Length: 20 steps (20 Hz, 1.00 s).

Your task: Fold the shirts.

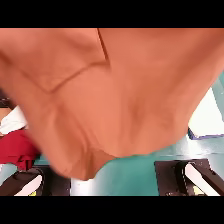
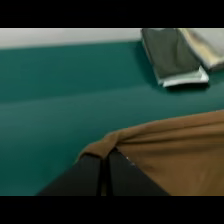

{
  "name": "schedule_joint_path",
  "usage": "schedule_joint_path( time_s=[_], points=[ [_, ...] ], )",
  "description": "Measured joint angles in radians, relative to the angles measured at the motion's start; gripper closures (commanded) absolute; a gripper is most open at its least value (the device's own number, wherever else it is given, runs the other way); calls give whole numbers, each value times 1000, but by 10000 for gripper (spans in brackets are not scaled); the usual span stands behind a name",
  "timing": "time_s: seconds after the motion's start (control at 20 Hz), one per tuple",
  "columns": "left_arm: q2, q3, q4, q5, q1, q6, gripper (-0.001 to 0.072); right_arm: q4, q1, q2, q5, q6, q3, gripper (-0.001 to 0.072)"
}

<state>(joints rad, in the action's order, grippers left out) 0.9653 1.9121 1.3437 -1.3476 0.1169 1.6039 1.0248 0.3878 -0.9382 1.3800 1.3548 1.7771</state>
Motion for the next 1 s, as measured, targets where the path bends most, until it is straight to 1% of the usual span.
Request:
schedule_joint_path(
  time_s=[0.15, 0.35, 0.5, 0.7, 0.8, 0.85, 1.0],
  points=[
    [138, -145, 7, 8, 0, -20, 684, 67, -103, -127, 27, 14, -134, 695],
    [340, -295, 10, 116, -1, -40, 684, 201, -240, -332, 3, 43, -252, 695],
    [486, -321, 10, 206, -1, -63, 685, 249, -288, -493, -49, 52, -228, 694],
    [609, -303, 5, 278, -1, -97, 684, 275, -306, -661, -79, 56, -89, 694],
    [634, -297, 5, 259, -1, -126, 684, 278, -308, -702, -73, 50, -39, 695],
    [640, -296, 4, 229, -1, -142, 685, 282, -309, -708, -61, 38, -33, 695],
    [652, -325, 6, 118, -1, -171, 685, 303, -311, -685, -30, 11, -100, 695]
  ],
)
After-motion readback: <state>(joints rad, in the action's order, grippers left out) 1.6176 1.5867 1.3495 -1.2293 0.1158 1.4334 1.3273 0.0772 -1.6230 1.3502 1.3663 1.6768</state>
